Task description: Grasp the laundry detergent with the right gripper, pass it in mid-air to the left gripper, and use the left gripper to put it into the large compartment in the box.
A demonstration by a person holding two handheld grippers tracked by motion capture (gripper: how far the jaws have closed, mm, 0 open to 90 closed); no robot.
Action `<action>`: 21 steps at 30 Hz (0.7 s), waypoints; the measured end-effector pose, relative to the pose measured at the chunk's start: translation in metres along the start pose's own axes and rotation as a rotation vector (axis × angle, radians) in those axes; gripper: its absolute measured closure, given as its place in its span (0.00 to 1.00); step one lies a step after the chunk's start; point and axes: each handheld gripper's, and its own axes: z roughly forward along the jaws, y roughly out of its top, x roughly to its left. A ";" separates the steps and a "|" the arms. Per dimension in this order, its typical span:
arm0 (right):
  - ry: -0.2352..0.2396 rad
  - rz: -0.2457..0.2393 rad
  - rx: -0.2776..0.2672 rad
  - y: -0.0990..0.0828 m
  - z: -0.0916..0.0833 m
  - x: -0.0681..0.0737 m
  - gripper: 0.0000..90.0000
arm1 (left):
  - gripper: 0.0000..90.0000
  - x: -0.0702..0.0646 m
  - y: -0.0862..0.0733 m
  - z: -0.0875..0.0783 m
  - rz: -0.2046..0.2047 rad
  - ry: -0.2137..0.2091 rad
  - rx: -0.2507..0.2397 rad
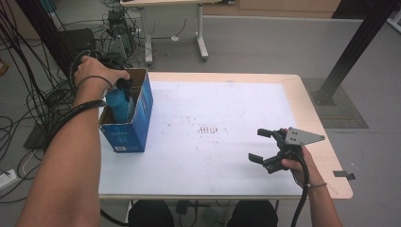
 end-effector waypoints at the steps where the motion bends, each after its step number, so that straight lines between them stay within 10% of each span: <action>1: -0.001 0.000 0.000 0.000 0.000 0.000 0.03 | 0.42 0.001 0.000 0.002 -0.006 0.000 0.000; 21: 0.002 -0.001 0.002 0.000 0.002 0.001 0.03 | 0.42 0.000 0.000 0.027 0.009 -0.004 0.026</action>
